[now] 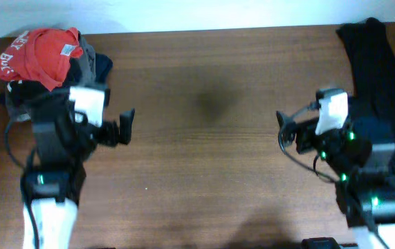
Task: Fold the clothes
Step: 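Move the right gripper to the black t-shirt at the right edge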
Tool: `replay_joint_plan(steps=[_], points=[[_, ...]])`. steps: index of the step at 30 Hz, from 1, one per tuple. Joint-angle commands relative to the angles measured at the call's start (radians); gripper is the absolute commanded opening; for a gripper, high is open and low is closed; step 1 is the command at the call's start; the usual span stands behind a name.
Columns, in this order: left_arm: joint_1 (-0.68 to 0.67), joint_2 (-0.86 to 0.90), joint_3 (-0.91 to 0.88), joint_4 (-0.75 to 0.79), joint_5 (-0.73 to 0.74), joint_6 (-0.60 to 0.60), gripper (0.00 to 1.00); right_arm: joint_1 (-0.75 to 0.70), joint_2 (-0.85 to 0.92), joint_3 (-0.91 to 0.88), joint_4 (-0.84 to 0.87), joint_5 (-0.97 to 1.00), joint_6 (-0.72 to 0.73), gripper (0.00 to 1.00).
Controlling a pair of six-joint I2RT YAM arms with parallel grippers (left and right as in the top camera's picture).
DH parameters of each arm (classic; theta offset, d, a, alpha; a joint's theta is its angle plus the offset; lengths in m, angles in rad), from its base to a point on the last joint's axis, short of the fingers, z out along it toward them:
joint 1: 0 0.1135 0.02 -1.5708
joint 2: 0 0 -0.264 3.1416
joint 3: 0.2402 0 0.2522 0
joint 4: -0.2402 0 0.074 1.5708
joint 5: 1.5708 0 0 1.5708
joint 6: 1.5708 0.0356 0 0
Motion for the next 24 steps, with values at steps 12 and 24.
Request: replay_joint_plan(steps=[12, 24], points=[[-0.130, 0.455, 0.319, -0.117, 0.063, 0.028, 0.99, -0.026, 0.410, 0.254, -0.142, -0.170, 0.010, 0.99], [-0.130, 0.539, 0.319, -0.127, 0.063, 0.028, 0.99, -0.258, 0.721, 0.254, -0.089, 0.218, 0.305, 0.99]])
